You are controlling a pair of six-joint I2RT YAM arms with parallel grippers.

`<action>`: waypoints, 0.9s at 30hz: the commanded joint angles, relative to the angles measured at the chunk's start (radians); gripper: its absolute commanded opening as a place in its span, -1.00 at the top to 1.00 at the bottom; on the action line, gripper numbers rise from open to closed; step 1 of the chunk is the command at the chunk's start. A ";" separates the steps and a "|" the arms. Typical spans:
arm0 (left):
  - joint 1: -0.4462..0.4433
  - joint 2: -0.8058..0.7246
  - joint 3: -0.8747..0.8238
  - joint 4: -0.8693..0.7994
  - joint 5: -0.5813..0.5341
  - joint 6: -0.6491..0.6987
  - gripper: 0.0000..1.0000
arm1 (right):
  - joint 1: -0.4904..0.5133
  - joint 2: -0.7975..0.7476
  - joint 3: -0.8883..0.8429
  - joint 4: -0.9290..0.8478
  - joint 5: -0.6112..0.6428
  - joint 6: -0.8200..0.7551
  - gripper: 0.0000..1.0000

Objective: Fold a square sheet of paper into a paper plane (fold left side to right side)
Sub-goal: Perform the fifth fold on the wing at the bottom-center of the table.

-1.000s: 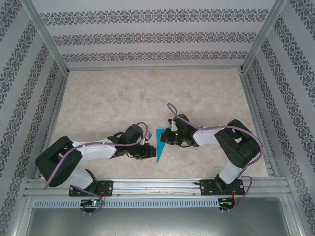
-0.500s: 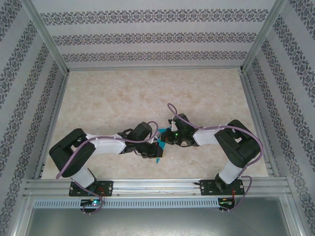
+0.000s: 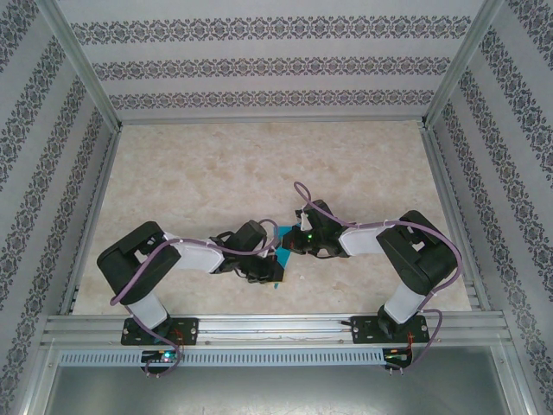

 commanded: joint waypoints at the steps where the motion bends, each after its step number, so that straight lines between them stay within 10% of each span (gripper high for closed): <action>1: -0.016 0.016 -0.028 0.059 0.015 -0.025 0.81 | 0.010 0.058 -0.040 -0.204 0.101 -0.034 1.00; 27: -0.076 -0.257 -0.077 -0.051 -0.082 0.019 0.72 | 0.004 0.009 0.099 -0.288 0.066 -0.108 1.00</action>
